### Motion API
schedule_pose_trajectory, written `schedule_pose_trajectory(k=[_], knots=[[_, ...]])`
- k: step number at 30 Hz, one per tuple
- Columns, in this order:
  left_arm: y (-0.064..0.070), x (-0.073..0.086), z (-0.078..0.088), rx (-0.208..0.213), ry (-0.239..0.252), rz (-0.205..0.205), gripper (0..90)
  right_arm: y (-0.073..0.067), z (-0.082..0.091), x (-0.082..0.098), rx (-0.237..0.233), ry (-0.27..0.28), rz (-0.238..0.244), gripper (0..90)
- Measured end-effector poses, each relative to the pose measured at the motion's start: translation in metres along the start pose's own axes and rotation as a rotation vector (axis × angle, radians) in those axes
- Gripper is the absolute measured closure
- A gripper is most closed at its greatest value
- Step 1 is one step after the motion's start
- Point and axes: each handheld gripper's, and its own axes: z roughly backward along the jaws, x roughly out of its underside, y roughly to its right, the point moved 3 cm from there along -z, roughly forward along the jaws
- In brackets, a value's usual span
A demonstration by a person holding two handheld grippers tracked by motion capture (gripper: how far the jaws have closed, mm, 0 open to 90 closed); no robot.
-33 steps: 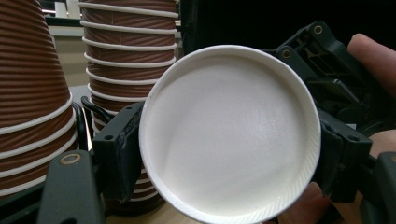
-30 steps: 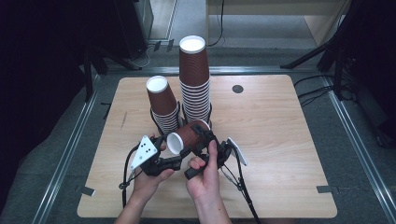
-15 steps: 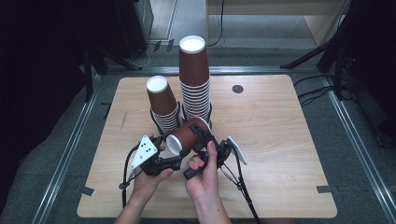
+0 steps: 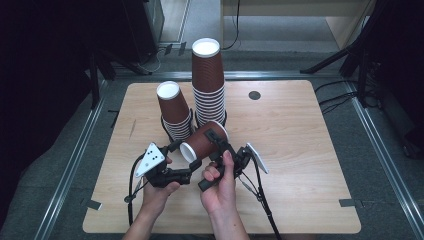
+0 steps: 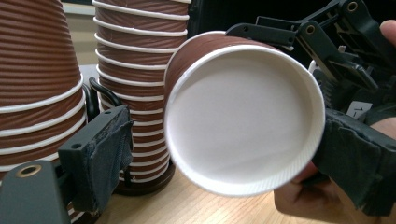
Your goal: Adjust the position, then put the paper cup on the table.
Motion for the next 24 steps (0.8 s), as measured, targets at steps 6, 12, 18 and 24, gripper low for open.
schedule_pose_trajectory(k=[6,12,18,24], knots=[[-0.002,0.001,0.001,-0.006,-0.005,0.01,2.3,-0.003,0.003,-0.01,-0.003,0.038,0.064,12.3],[-0.004,0.004,0.004,-0.02,0.003,0.016,2.3,-0.012,0.01,-0.023,0.018,0.11,0.228,12.4],[-0.005,0.007,0.009,-0.036,-0.003,0.011,2.2,-0.015,0.015,-0.033,0.058,0.146,0.451,14.1],[-0.01,0.01,0.015,-0.05,-0.016,0.009,2.2,-0.019,0.019,-0.04,0.071,0.156,0.614,14.8]])
